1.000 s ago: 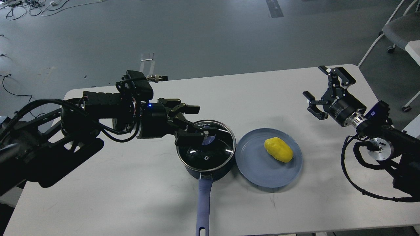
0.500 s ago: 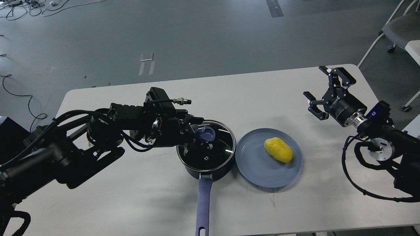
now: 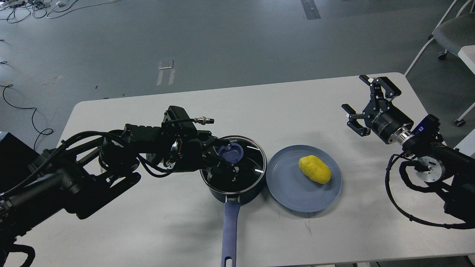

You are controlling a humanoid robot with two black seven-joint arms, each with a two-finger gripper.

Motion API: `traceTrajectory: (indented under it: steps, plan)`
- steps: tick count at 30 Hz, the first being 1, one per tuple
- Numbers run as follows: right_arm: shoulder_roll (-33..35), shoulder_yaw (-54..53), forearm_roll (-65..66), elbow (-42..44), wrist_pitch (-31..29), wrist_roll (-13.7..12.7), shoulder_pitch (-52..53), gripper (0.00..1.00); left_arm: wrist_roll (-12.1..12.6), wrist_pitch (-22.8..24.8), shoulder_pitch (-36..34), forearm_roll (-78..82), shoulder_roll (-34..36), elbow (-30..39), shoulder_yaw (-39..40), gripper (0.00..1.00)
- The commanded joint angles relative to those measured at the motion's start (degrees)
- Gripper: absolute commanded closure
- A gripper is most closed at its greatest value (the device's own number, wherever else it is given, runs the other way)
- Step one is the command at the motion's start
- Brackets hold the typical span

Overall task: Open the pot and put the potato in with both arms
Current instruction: 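Lower the left gripper and grasp the glass lid's knob, then lift the lid off and set it on the table beside the pot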

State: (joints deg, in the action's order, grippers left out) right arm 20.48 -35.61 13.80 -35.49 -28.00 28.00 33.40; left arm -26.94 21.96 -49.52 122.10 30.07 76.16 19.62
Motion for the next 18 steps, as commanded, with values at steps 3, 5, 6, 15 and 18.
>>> traceTrajectory:
  steps: [3,5,6,15,18]
  plan:
    - [-0.01,0.01,0.00,-0.02,0.00,0.00,0.00,0.00,0.05,-0.25,0.04,0.06,0.08,-0.05,-0.02,0.67]
    - [-0.01,0.01,0.00,-0.02,0.00,0.00,-0.09,0.00,0.05,-0.25,-0.05,-0.11,0.16,0.04,0.07,0.68]
    - [-0.09,0.01,0.00,0.07,0.00,0.00,-0.09,0.00,0.05,-0.25,-0.23,-0.20,0.34,0.13,0.16,0.68]
    - [0.08,0.01,0.00,-0.02,0.00,0.00,0.09,0.00,-0.56,-0.42,-4.18,-3.17,8.41,6.10,0.95,0.67]
    - [0.35,0.01,0.00,-0.02,0.00,0.00,0.09,0.00,-1.06,-3.22,-4.80,-5.64,14.38,6.37,0.86,0.66]
